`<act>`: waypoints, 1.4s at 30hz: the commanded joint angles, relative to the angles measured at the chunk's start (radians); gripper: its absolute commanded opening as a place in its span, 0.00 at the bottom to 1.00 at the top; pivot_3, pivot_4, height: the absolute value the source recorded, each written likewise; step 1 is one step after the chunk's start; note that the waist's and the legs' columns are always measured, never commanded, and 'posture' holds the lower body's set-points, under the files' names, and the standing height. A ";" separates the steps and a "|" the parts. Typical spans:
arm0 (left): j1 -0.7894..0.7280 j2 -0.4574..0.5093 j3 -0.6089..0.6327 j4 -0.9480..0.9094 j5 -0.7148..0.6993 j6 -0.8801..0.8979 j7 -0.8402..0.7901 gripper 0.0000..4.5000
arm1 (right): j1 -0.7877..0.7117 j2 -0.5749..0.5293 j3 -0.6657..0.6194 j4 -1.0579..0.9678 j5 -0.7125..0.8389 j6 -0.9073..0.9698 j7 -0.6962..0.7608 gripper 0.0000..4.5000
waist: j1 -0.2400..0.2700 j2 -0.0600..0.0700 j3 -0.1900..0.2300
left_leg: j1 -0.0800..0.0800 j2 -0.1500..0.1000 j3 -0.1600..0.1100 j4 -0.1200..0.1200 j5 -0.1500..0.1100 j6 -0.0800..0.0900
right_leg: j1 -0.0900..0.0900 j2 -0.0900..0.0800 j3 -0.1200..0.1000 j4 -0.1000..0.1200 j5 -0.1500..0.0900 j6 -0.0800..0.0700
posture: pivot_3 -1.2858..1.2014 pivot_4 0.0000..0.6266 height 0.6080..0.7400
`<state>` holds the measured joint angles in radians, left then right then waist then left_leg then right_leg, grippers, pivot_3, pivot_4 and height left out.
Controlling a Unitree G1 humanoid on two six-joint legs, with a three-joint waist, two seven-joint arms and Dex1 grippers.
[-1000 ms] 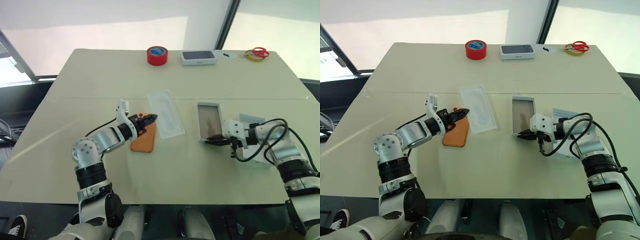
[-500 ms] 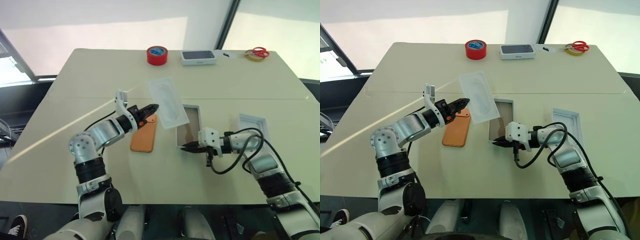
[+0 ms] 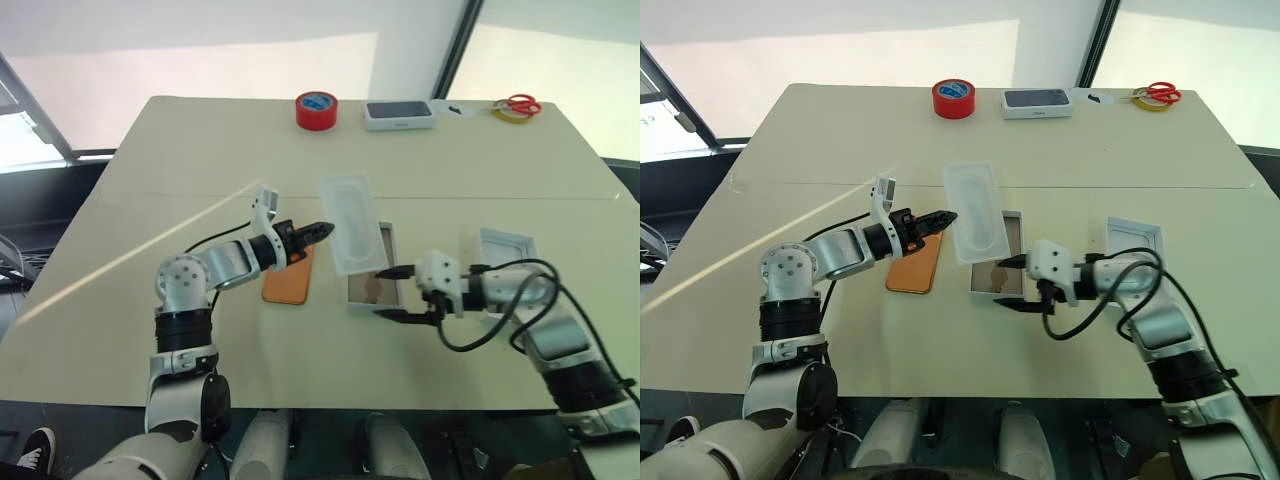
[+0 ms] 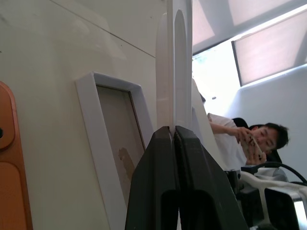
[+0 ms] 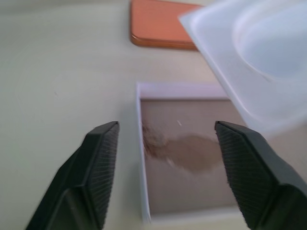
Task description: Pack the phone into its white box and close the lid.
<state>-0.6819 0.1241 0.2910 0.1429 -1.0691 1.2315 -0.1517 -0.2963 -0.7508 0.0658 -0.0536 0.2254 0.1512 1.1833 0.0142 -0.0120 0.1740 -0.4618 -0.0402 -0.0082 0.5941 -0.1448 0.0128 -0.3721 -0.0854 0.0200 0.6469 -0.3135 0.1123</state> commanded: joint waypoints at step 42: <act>0.133 0.281 -0.331 -0.110 0.609 -0.685 -0.599 0.65 | -0.136 0.159 0.020 0.111 -0.141 -0.121 -0.308 0.07 | -0.011 0.001 0.000 | 0.001 0.001 0.001 -0.004 0.000 0.000 | -0.002 0.000 0.002 0.000 0.000 0.000 | 0.52 0.24 0.98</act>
<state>-0.5699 0.3653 -0.0160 0.0678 -0.5364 0.6809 -0.6898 -0.3933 -0.6069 0.0645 0.0393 0.1313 0.0491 0.9229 0.0034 -0.0105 0.1736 -0.4614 -0.0398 -0.0067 0.5896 -0.1445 0.0124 -0.3745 -0.0854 0.0218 0.6466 -0.3136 0.1120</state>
